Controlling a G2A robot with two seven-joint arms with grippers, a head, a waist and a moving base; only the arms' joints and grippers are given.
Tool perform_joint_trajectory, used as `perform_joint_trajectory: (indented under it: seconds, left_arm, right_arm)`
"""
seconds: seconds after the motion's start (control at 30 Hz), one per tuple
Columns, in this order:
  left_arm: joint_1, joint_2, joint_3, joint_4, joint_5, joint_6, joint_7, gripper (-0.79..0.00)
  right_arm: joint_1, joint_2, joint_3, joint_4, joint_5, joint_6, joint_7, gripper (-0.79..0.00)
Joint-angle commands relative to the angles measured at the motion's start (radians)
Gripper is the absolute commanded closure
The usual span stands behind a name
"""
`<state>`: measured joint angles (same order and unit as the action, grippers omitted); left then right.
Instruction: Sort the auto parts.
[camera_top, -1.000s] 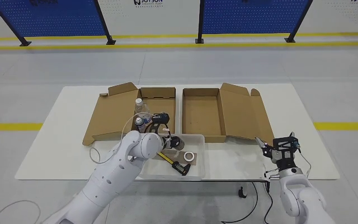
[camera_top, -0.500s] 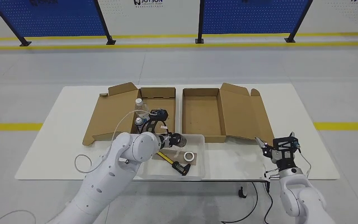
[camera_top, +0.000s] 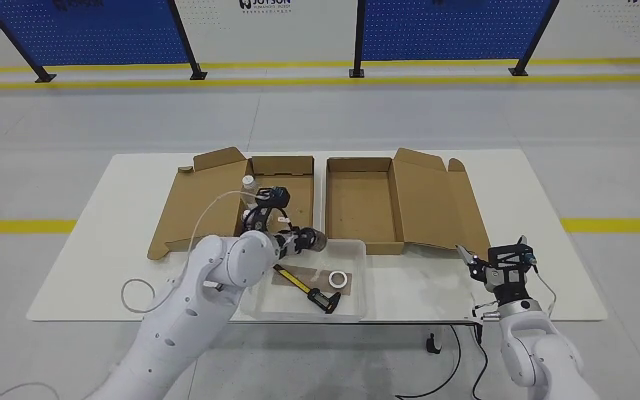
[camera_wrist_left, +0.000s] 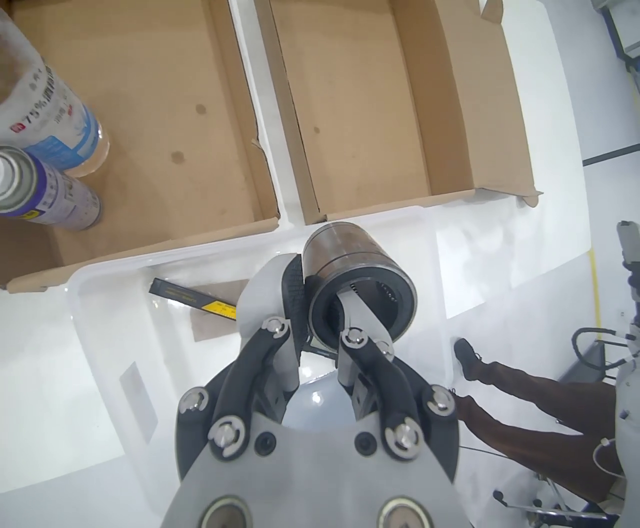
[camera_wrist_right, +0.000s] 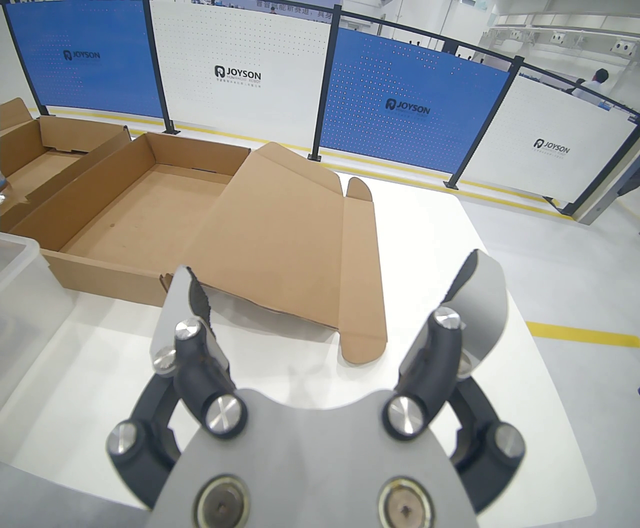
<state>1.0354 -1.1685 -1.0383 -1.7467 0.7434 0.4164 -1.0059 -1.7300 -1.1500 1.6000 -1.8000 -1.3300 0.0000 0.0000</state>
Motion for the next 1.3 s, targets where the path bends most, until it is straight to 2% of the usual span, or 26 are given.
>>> perform_joint_trajectory:
  seconds: [0.0,0.17,0.53,1.03,1.27]
  left_arm:
    - [-0.01,-0.001,-0.007,0.004,0.006,0.001,0.022,0.0]
    - [-0.052,-0.005,0.003,0.051,0.09,0.004,0.066,0.0]
    - [-0.16,-0.04,0.089,0.298,0.157,-0.002,0.12,0.0]
    - [-0.23,-0.096,0.178,0.493,0.127,-0.006,0.152,0.0]
    - [-0.248,-0.117,0.196,0.547,0.118,-0.009,0.165,0.0]
  right_arm:
    - [0.0,0.0,0.0,0.0,0.0,0.0,0.0,-0.785]
    - [0.0,0.0,0.0,0.0,0.0,0.0,0.0,-0.785]
    - [0.0,0.0,0.0,0.0,0.0,0.0,0.0,-0.785]
    - [0.0,0.0,0.0,0.0,0.0,0.0,0.0,-0.785]
    - [0.0,0.0,0.0,0.0,0.0,0.0,0.0,-0.785]
